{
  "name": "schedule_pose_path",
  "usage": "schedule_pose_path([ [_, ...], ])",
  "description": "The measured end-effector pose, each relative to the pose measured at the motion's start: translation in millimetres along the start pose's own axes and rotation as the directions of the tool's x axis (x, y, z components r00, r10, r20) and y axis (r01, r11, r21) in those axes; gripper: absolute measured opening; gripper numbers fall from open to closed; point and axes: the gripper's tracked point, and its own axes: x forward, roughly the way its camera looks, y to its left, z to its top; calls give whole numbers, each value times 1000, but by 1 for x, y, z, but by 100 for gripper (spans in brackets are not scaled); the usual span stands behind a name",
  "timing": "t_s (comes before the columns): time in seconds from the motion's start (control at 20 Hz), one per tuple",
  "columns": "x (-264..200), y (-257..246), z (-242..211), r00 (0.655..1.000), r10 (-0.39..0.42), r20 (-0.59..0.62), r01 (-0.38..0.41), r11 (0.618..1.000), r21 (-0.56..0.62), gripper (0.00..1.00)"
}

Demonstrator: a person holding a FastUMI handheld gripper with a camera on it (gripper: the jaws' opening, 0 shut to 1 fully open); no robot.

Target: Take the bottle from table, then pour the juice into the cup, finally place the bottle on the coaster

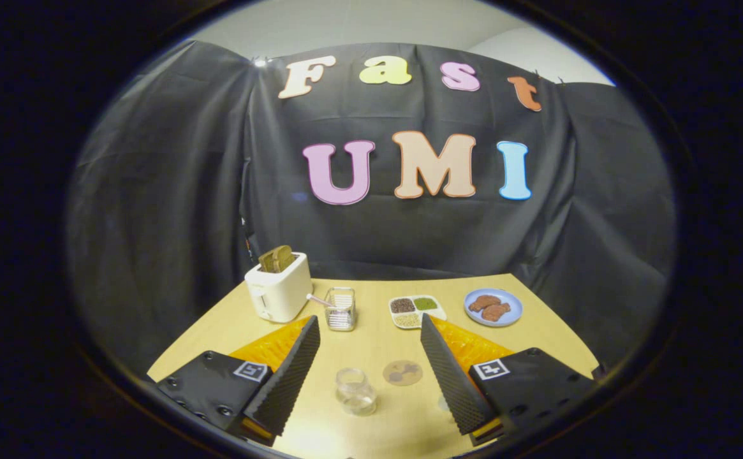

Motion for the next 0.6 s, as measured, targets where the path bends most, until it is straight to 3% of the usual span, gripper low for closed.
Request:
schedule_pose_path([
  [0.6,-18,27,-76,988,-13,-155,9,1000,-28,100],
])
